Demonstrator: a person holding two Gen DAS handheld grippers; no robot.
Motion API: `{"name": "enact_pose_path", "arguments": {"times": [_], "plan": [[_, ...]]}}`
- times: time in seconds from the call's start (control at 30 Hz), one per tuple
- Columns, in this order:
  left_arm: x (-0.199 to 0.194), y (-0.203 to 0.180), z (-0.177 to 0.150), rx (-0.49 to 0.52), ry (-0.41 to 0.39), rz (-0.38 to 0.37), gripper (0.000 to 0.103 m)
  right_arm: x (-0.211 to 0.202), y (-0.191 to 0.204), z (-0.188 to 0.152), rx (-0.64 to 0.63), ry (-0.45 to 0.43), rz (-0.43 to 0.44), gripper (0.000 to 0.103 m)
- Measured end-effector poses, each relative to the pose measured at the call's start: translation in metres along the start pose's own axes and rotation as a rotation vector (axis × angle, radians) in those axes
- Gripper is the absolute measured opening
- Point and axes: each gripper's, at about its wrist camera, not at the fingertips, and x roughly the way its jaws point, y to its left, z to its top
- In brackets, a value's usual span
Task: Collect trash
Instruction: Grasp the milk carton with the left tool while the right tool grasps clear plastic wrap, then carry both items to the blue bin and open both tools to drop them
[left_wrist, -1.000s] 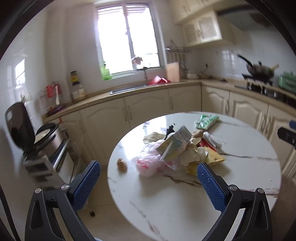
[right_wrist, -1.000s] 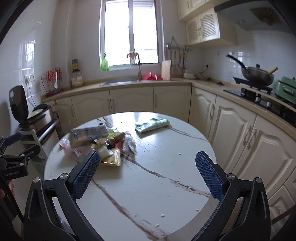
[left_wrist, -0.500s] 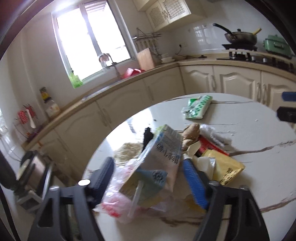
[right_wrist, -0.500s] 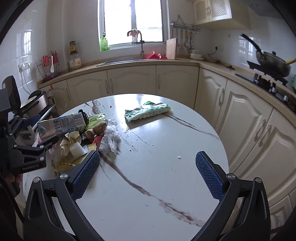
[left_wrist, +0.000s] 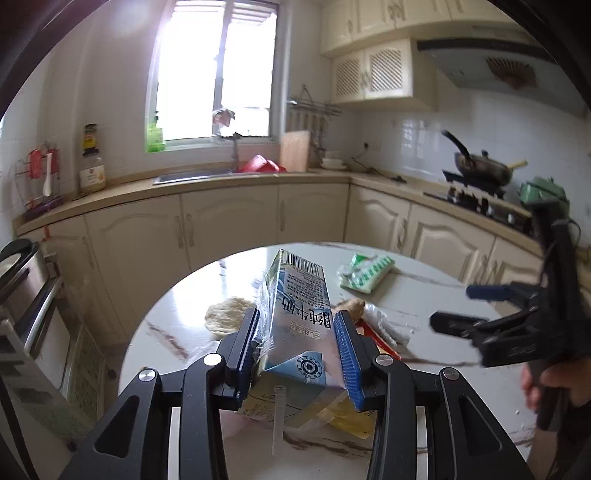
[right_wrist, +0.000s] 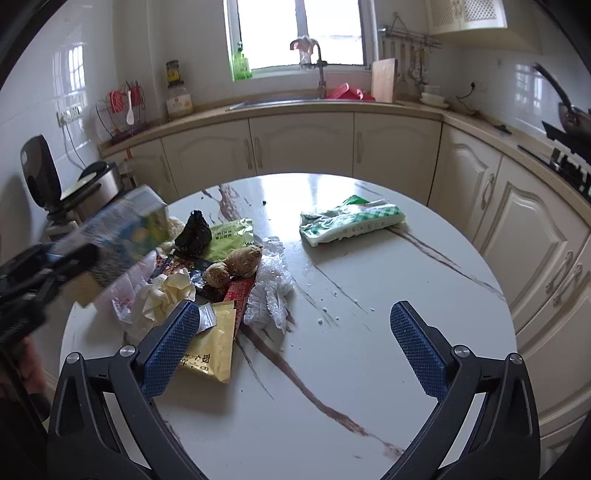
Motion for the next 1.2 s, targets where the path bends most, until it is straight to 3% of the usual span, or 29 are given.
{"name": "enact_pose_path", "arguments": {"times": [0.13, 0.2, 0.27, 0.43, 0.53, 0.57, 0.6, 0.87, 1.03, 1.2], "plan": [[-0.016, 0.008, -0.011, -0.035, -0.03, 0.064, 0.037, 0.027, 0.006, 0.009, -0.011, 0.048, -0.004, 0.1], [-0.022, 0.014, -0.018, -0.043, -0.027, 0.098, 0.037, 0.044, 0.006, 0.014, -0.015, 0.089, 0.001, 0.091], [-0.03, 0.019, -0.026, -0.049, -0.019, 0.124, 0.037, 0.06, 0.005, 0.017, 0.002, 0.13, 0.028, 0.067], [-0.054, 0.031, -0.047, -0.071, 0.01, 0.171, 0.037, 0.087, 0.0, 0.013, 0.009, 0.201, 0.055, 0.055], [-0.083, 0.035, -0.047, -0.088, 0.019, 0.176, 0.037, 0.09, -0.002, 0.009, -0.005, 0.214, 0.063, 0.033], [-0.086, 0.036, -0.049, -0.099, 0.019, 0.169, 0.037, 0.088, -0.004, 0.008, -0.006, 0.218, 0.061, 0.017], [-0.105, 0.039, -0.045, -0.111, 0.022, 0.161, 0.037, 0.086, -0.006, 0.007, 0.001, 0.222, 0.066, 0.012], [-0.165, 0.069, -0.052, -0.153, -0.009, 0.142, 0.037, 0.023, -0.022, 0.0, 0.059, 0.092, 0.028, 0.01], [-0.213, 0.093, -0.074, -0.184, -0.039, 0.143, 0.037, -0.043, 0.007, 0.0, 0.02, -0.025, -0.03, 0.01], [-0.264, 0.122, -0.111, -0.21, -0.032, 0.201, 0.037, -0.087, 0.108, -0.005, -0.109, -0.085, 0.18, 0.01]]}}
